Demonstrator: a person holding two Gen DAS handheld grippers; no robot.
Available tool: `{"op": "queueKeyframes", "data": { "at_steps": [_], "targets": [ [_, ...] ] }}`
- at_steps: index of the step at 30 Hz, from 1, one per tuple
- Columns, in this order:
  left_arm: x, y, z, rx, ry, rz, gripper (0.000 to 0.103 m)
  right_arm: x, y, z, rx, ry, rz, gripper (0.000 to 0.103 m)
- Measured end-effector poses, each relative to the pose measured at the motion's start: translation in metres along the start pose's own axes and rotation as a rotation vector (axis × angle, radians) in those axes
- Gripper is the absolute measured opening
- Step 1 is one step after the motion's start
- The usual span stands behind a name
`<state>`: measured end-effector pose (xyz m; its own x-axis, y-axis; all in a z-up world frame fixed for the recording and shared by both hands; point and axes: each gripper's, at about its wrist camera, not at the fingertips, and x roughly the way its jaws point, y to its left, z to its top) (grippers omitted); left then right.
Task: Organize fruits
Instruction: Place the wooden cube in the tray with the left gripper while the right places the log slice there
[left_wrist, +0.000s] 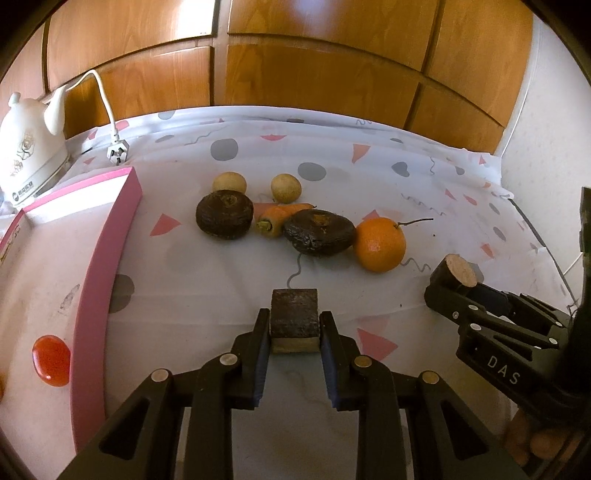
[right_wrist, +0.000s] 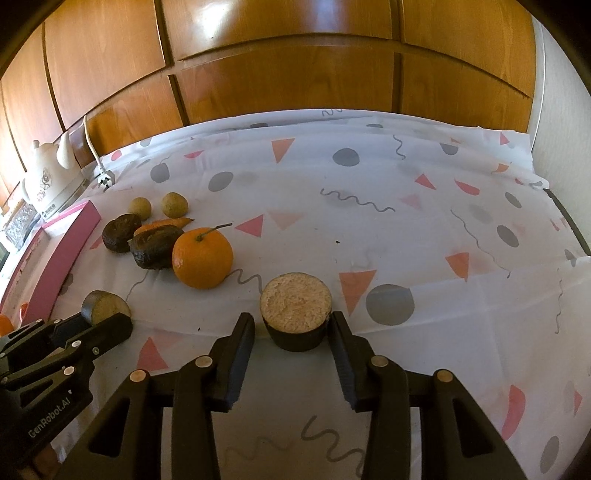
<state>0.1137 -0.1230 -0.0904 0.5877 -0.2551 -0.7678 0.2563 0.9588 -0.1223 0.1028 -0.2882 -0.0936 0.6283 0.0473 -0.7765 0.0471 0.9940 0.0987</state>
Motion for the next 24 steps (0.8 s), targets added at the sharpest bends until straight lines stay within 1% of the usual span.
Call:
{"op": "queueKeyframes", "data": {
  "at_steps": [11, 15, 18, 22, 24],
  "targets": [
    [0.000, 0.001, -0.001, -0.005, -0.006, -0.010, 0.025, 0.000, 0.001, 0.000, -0.007, -0.002, -0.007, 0.043],
    [-0.006, 0.000, 0.002, 0.004, 0.015, -0.002, 0.025, 0.000, 0.001, 0.000, -0.008, -0.003, -0.007, 0.043],
    [-0.020, 0.006, 0.005, -0.029, 0.017, -0.028, 0.025, -0.001, 0.000, 0.000, -0.008, -0.005, -0.004, 0.043],
    [-0.051, 0.026, 0.014, -0.070, -0.021, -0.039, 0.025, -0.001, 0.000, 0.000, -0.013, -0.005, -0.009, 0.042],
    [-0.065, 0.039, 0.017, -0.088, -0.043, -0.024, 0.025, -0.001, 0.001, 0.000, -0.016, -0.005, -0.011, 0.042]
  ]
}}
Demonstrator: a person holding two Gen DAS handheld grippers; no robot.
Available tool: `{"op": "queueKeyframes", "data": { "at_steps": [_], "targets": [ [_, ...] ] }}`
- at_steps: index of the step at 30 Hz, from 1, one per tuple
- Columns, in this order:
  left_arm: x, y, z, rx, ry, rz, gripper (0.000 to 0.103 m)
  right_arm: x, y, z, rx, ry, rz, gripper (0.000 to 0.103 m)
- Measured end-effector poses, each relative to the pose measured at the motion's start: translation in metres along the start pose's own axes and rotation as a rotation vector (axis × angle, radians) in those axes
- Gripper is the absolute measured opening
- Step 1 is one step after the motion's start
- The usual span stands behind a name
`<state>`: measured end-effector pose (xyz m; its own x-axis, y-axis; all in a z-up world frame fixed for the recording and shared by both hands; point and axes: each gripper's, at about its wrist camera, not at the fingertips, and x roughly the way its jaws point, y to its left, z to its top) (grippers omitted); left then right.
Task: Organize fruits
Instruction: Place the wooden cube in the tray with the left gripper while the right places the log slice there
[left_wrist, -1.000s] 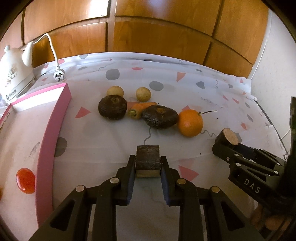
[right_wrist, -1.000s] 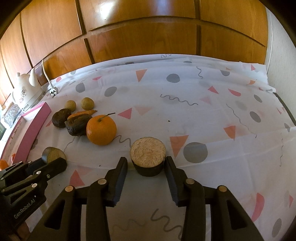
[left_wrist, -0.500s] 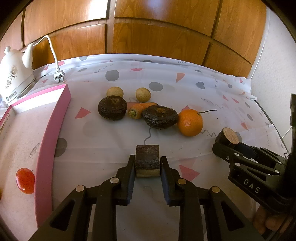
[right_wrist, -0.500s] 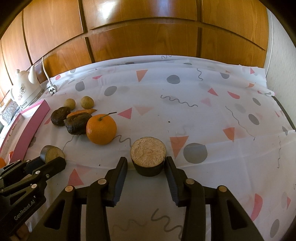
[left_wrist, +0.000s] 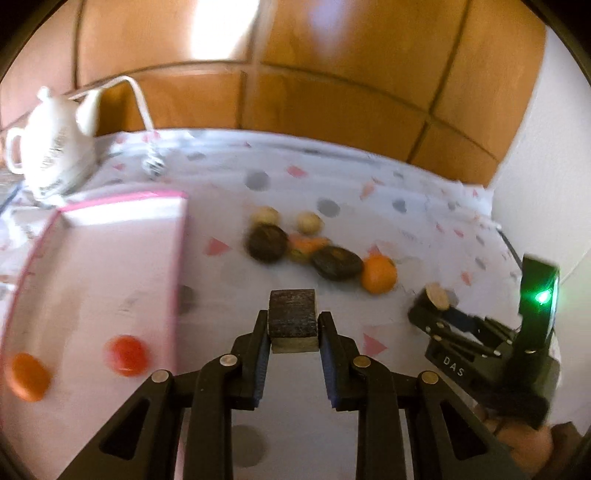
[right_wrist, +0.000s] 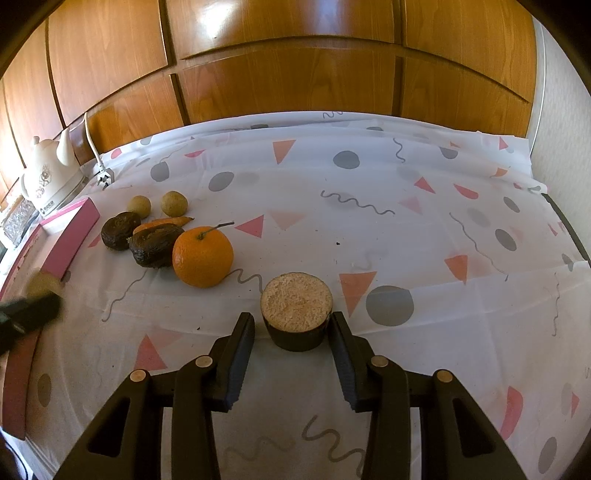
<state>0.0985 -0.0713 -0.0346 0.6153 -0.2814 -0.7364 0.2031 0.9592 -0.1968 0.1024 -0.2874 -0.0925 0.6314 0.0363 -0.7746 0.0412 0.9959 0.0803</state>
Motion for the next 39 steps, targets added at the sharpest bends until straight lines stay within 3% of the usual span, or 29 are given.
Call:
{"op": "queueKeyframes", "data": {
  "at_steps": [7, 14, 22, 28, 32, 39],
  "targets": [
    [-0.025, 0.080, 0.010, -0.131, -0.039, 0.145, 0.026, -0.005, 0.012, 0.000, -0.052, 0.019, -0.005, 0.035],
    [-0.030, 0.123, 0.001, -0.166, -0.037, 0.243, 0.026, -0.025, 0.053, 0.002, -0.105, 0.009, 0.132, 0.035],
    [-0.048, 0.147, -0.010, -0.250, -0.057, 0.285, 0.035, -0.056, 0.141, 0.010, -0.274, -0.007, 0.401, 0.035],
    [-0.067, 0.157, -0.018, -0.288, -0.083, 0.307, 0.038, -0.057, 0.195, 0.005, -0.330, 0.043, 0.542, 0.035],
    [-0.078, 0.160, -0.023, -0.298, -0.100, 0.317, 0.045, -0.053, 0.216, 0.007, -0.325, 0.068, 0.589, 0.036],
    [-0.083, 0.158, -0.026, -0.302, -0.100, 0.305, 0.046, -0.056, 0.221, 0.003, -0.305, 0.068, 0.588, 0.038]
  ]
}}
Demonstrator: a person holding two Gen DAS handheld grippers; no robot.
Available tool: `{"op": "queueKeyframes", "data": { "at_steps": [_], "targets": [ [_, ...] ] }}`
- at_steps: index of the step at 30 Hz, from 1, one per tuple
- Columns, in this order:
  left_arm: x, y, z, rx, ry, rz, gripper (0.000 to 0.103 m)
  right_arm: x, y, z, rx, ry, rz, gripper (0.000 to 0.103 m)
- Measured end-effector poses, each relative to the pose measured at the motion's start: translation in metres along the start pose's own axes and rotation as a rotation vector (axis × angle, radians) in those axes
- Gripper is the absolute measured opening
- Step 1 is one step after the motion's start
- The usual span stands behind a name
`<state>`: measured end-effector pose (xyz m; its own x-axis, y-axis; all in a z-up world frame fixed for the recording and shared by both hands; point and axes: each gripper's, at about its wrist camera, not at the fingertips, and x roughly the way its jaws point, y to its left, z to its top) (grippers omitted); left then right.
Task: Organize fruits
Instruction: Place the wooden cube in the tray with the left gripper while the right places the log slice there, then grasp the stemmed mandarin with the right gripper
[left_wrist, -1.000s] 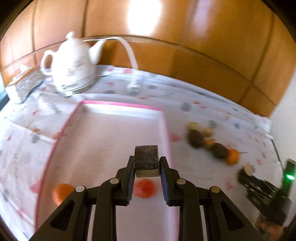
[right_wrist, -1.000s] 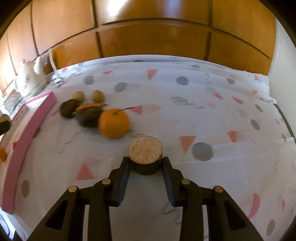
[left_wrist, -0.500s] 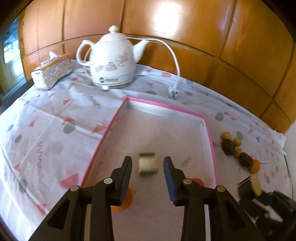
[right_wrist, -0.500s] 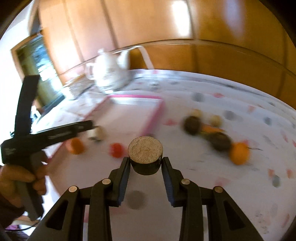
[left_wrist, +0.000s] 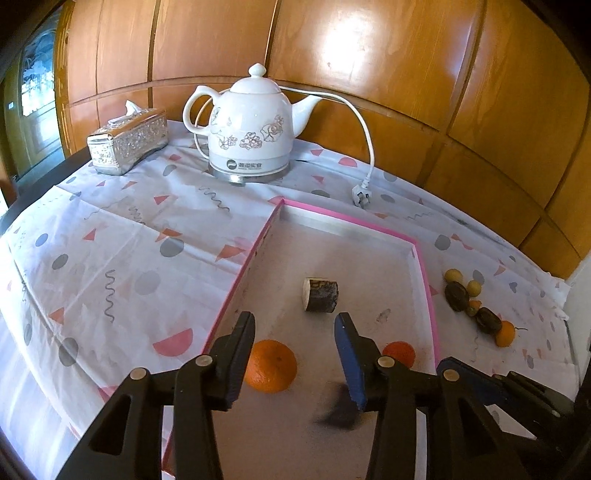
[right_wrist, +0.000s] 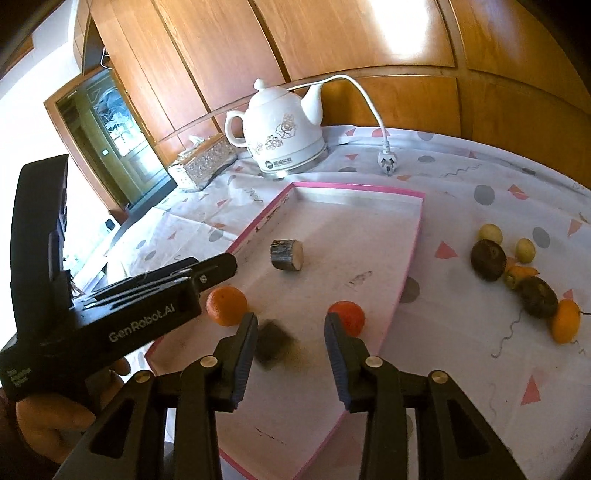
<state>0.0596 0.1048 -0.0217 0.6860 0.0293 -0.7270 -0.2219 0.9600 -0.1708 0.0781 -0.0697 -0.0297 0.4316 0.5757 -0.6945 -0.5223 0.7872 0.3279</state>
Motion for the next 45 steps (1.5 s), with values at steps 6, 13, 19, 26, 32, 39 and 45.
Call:
{"op": "queueKeyframes", "data": {
  "at_steps": [6, 13, 19, 26, 32, 39, 45],
  "targets": [
    [-0.004, -0.016, -0.005, 0.037, 0.001, -0.027, 0.046, -0.013, -0.023, -0.010, 0.066, -0.019, -0.060, 0.038],
    [-0.005, -0.039, -0.011, 0.095, 0.014, -0.062, 0.046, -0.029, -0.062, -0.023, 0.172, -0.040, -0.134, 0.038],
    [-0.002, -0.057, -0.019, 0.134, 0.033, -0.089, 0.046, -0.041, -0.094, -0.036, 0.251, -0.052, -0.202, 0.038],
    [0.001, -0.085, -0.027, 0.195, 0.056, -0.146, 0.046, -0.056, -0.130, -0.052, 0.344, -0.059, -0.289, 0.038],
    [0.005, -0.106, -0.035, 0.244, 0.085, -0.187, 0.046, -0.064, -0.157, -0.057, 0.395, -0.070, -0.353, 0.038],
    [0.010, -0.125, -0.041, 0.282, 0.114, -0.220, 0.046, -0.061, -0.178, -0.051, 0.406, -0.073, -0.394, 0.038],
    [0.016, -0.135, -0.040, 0.293, 0.129, -0.234, 0.048, -0.050, -0.193, -0.038, 0.390, -0.067, -0.428, 0.044]
  ]
}}
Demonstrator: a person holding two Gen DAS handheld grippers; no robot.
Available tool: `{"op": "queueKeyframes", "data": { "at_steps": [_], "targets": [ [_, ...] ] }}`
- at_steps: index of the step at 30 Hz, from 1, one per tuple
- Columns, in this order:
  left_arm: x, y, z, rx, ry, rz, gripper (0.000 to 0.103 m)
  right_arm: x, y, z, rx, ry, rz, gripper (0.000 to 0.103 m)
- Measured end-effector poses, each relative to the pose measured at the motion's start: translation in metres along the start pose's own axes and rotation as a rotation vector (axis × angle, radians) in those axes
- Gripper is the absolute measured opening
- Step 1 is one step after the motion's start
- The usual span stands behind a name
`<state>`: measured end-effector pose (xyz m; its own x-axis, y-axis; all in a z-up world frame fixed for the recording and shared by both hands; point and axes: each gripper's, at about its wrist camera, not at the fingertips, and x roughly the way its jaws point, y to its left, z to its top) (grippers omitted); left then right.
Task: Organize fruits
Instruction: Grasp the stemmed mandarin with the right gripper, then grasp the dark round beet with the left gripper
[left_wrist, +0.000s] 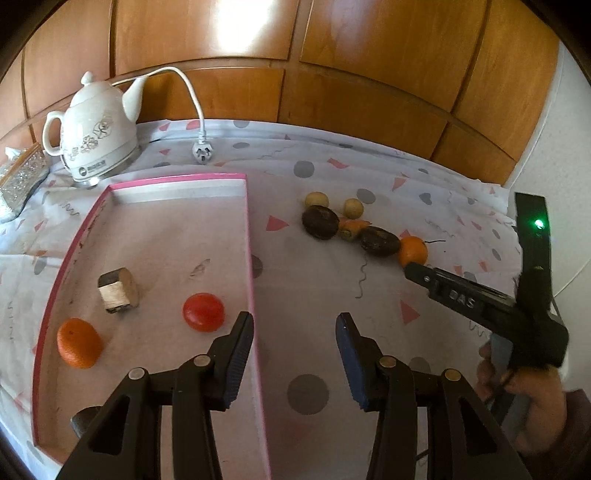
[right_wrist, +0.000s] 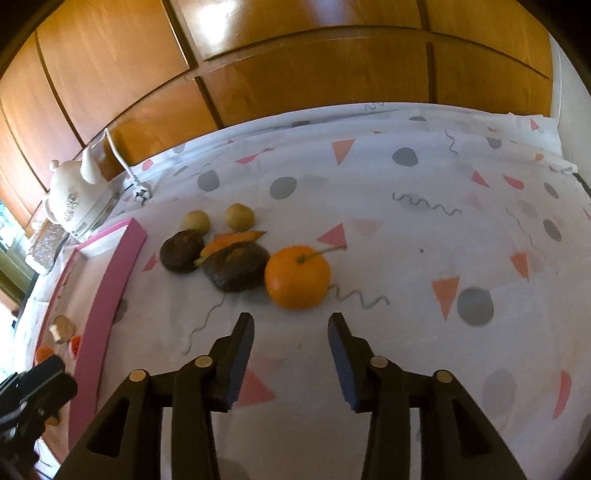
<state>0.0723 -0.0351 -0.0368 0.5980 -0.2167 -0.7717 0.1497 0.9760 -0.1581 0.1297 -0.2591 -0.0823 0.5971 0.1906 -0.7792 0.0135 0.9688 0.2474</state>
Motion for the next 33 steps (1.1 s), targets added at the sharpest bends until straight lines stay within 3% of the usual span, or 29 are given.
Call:
{"op": "queueKeyframes", "data": {
  "at_steps": [11, 16, 25, 33],
  "targets": [
    [0.017, -0.014, 0.014, -0.004, 0.014, -0.038, 0.048, 0.019, 0.001, 0.017, -0.046, 0.000, -0.014, 0.044],
    [0.031, -0.021, 0.021, -0.017, 0.032, -0.059, 0.048, 0.016, 0.000, 0.015, -0.077, -0.023, -0.022, 0.039],
    [0.055, -0.034, 0.034, -0.037, 0.066, -0.098, 0.048, 0.009, -0.015, 0.009, -0.058, -0.045, -0.103, 0.039],
    [0.076, -0.053, 0.048, -0.036, 0.086, -0.122, 0.048, 0.005, -0.025, 0.007, -0.029, -0.056, -0.102, 0.039]
  ]
}}
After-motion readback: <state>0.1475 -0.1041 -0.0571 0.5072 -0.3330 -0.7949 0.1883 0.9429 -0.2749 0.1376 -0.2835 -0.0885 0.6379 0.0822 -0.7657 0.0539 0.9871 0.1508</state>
